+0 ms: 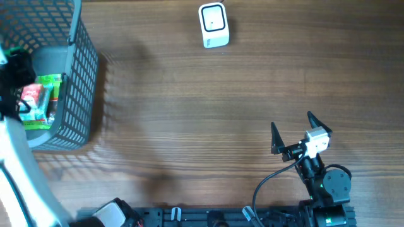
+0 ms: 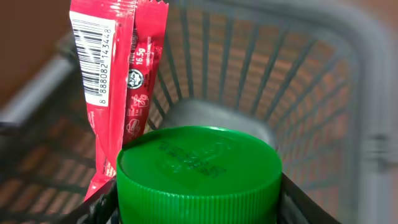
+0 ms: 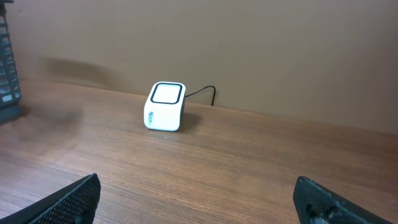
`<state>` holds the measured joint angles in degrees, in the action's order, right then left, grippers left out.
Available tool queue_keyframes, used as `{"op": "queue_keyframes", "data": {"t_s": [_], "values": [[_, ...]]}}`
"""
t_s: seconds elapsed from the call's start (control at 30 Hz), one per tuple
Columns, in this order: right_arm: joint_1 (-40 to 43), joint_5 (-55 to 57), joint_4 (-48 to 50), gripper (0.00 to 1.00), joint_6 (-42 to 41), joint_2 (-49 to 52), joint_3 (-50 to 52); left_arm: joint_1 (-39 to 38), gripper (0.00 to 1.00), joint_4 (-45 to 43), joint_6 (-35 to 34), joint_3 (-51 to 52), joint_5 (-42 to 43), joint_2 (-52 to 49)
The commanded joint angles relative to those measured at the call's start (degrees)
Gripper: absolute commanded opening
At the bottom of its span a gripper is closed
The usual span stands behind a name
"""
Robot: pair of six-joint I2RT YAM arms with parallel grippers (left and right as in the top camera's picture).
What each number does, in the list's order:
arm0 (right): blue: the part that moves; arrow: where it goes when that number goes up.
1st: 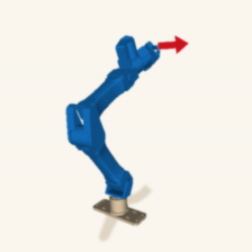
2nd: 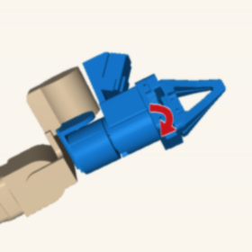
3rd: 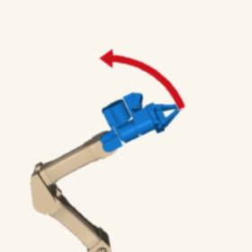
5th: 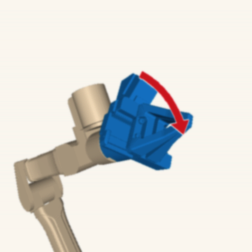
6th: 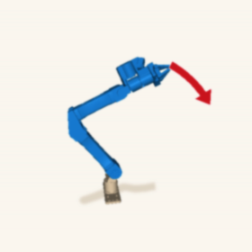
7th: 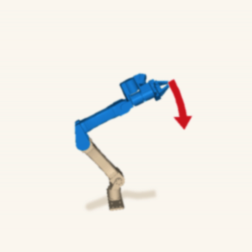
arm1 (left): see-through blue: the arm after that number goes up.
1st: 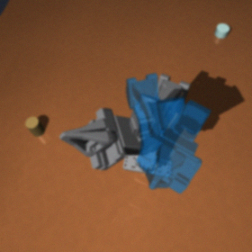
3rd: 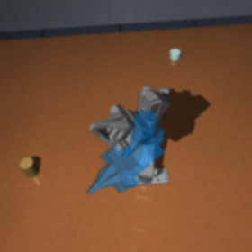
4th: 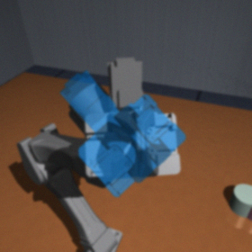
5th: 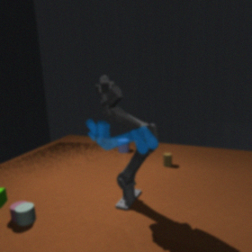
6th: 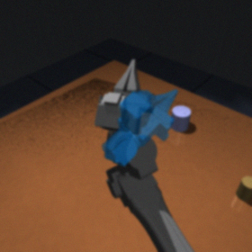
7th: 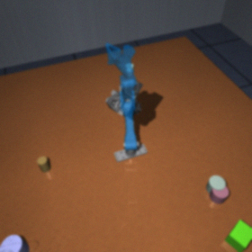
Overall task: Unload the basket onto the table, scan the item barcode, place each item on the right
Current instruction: 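Reach left gripper into basket and grasp green-lidded jar with red sticks, then carry jar and red sticks to table centre and release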
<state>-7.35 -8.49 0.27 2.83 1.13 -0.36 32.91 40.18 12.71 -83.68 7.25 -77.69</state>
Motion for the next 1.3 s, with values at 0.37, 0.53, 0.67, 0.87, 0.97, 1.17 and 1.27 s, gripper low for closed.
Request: {"op": "queue_keyframes", "data": {"t_s": [0.37,0.53,0.67,0.87,0.97,1.17,1.27], "values": [[-0.2,0.39,0.26,1.0,0.15,-0.33,0.07,-41.09,0.41,20.15,-19.06,-1.62,0.17,15.52],[-0.2,0.39,0.28,1.0,0.17,-0.33,0.07,-53.99,0.38,19.56,-28.83,1.42,0.17,1.9],[-0.2,0.39,0.26,1.0,0.17,-0.33,0.07,-64.02,0.33,12.9,-35.71,2.16,0.15,-13.53],[-0.2,0.39,0.26,1.0,0.15,-0.33,0.07,-72.08,0.33,-2.8,-43.45,2.16,0.09,-30.62],[-0.2,0.39,0.28,1.0,0.15,-0.33,0.07,-72.5,0.27,-6.27,-47.28,2.16,-3.69,-35.28],[-0.2,0.39,0.28,1.0,0.15,-0.33,0.07,-72.54,0.33,-7.43,-47.95,2.23,-5.42,-40.24],[-0.2,0.39,0.28,1.0,0.15,-0.33,0.07,-72.54,0.56,-8.37,-47.67,2.25,-5.42,-40.72]]}}
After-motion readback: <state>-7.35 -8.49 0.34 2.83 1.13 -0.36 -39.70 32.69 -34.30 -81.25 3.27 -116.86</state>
